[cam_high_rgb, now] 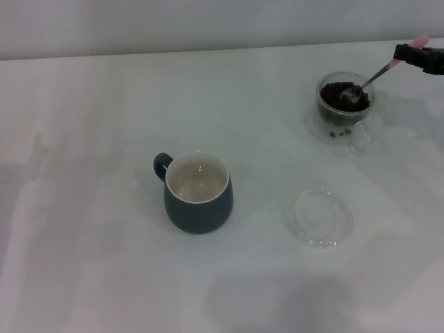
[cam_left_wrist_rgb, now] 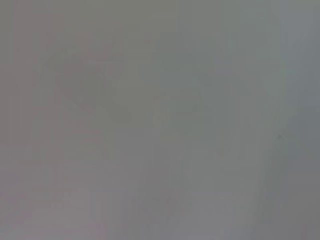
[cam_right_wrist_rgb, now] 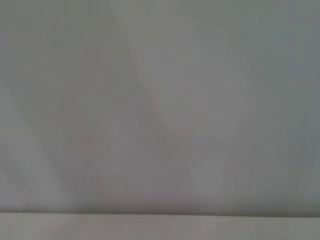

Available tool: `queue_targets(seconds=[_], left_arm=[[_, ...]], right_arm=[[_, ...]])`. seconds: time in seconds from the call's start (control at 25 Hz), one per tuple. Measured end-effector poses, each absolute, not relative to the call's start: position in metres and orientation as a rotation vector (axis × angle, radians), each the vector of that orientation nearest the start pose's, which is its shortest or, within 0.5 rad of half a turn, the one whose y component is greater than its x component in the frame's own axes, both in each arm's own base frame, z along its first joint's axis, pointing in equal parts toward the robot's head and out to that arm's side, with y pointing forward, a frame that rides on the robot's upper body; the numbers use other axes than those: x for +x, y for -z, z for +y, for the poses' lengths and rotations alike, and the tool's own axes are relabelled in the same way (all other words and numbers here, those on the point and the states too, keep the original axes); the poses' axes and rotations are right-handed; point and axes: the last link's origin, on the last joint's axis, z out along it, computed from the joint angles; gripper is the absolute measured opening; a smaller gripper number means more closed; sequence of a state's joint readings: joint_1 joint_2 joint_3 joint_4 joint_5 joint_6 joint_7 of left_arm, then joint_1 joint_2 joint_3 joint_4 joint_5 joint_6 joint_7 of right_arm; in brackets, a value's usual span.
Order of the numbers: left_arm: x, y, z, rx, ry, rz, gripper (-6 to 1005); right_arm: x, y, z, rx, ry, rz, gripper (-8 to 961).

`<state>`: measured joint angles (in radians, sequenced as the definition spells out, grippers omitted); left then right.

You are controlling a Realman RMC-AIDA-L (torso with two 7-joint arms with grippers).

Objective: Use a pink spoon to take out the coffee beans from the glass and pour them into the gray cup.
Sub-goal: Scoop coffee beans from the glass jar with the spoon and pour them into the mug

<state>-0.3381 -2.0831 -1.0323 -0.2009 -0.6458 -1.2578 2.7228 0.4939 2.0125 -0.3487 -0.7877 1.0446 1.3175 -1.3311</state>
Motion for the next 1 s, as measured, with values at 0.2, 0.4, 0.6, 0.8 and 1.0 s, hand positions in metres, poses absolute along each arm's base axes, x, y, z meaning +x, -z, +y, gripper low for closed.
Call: queue_targets(seconds=[0.2,0.4,0.6,0.8,1.0], left_arm=[[-0.3336,0.0054,0.3061,-1.498,0.950,-0.714,819],[-0.3332,0.0051,0.3068,-1.499,0.951,-0.712,818],[-0.3326,0.0047,0.3077,-1.500,0.953,-0.710,818],[-0.3312,0.0047,0.3092,-1.502,0.956,-0.707,818],[-0.3304,0.0047,0.3101,-1.504,0.958,-0.705,819]], right_arm=[[0.3371,-0.1025,0.3580,-1.997,-0.703,1.238,144],[0.3364,-0.0991,0.3589,-1.984,-0.714,1.311,145],[0.3364,-0.0978,0.3598,-1.948,-0.736,1.386,145],[0.3407,-0.0995,0.3624,-1.863,-0.757,1.466,145],[0.3425,-0.1000,0.3629,-1.816,-0.774,1.527,144]])
